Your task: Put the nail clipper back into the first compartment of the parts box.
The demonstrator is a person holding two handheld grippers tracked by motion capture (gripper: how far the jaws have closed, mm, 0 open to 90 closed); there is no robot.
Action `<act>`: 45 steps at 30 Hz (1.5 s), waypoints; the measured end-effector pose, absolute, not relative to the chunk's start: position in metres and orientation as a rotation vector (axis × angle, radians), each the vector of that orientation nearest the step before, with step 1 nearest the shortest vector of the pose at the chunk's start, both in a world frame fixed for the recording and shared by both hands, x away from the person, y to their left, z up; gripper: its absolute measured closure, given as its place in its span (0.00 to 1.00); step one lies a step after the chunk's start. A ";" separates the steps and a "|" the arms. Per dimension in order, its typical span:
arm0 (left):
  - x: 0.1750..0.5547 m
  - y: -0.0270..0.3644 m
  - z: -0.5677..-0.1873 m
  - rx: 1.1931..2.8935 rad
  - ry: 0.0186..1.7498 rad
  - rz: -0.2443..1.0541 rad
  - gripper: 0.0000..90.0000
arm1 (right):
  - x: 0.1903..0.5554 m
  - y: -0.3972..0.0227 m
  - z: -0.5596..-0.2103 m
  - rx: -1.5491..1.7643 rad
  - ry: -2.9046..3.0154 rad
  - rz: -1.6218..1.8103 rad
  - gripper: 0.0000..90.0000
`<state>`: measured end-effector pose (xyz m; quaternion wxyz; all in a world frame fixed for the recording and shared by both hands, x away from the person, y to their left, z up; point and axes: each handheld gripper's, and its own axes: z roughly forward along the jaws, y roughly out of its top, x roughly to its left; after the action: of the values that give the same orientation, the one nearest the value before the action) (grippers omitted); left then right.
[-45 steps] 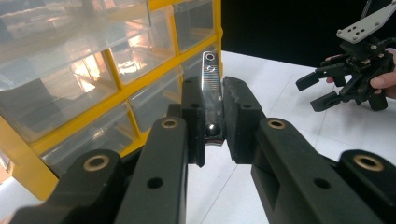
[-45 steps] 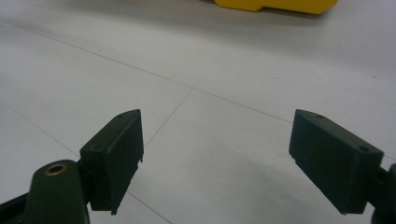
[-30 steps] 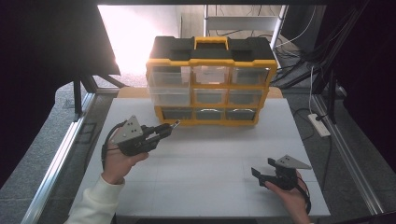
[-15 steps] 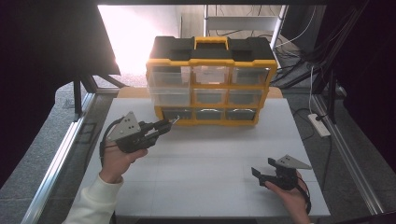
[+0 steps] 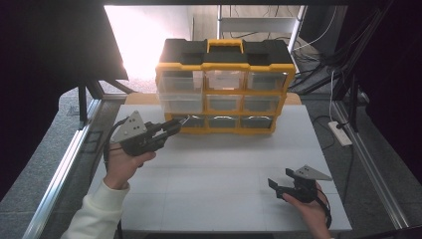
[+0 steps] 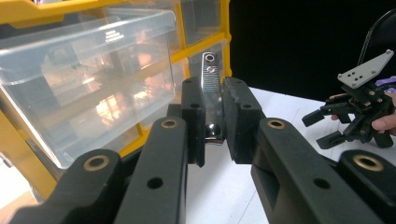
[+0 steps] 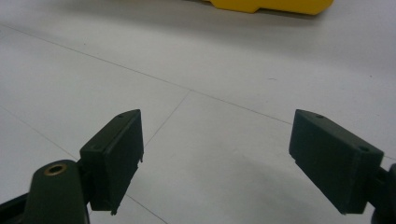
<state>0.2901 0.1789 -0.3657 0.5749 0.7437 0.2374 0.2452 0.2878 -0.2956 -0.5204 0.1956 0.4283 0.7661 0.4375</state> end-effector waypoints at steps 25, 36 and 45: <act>0.297 0.176 -0.345 1.724 0.535 0.593 0.88 | 0.288 -0.296 -0.520 1.196 2.140 1.228 0.20; 0.299 0.173 -0.336 1.727 0.520 0.605 0.88 | 0.288 -0.296 -0.519 1.207 2.135 1.227 0.20; 0.303 0.171 -0.327 1.727 0.513 0.620 0.88 | 0.288 -0.297 -0.520 1.205 2.134 1.227 0.20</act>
<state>0.3027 0.1711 -0.3272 0.5796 0.7386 0.2196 0.2652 0.2878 -0.2967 -0.5195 0.1990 0.4310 0.7630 0.4387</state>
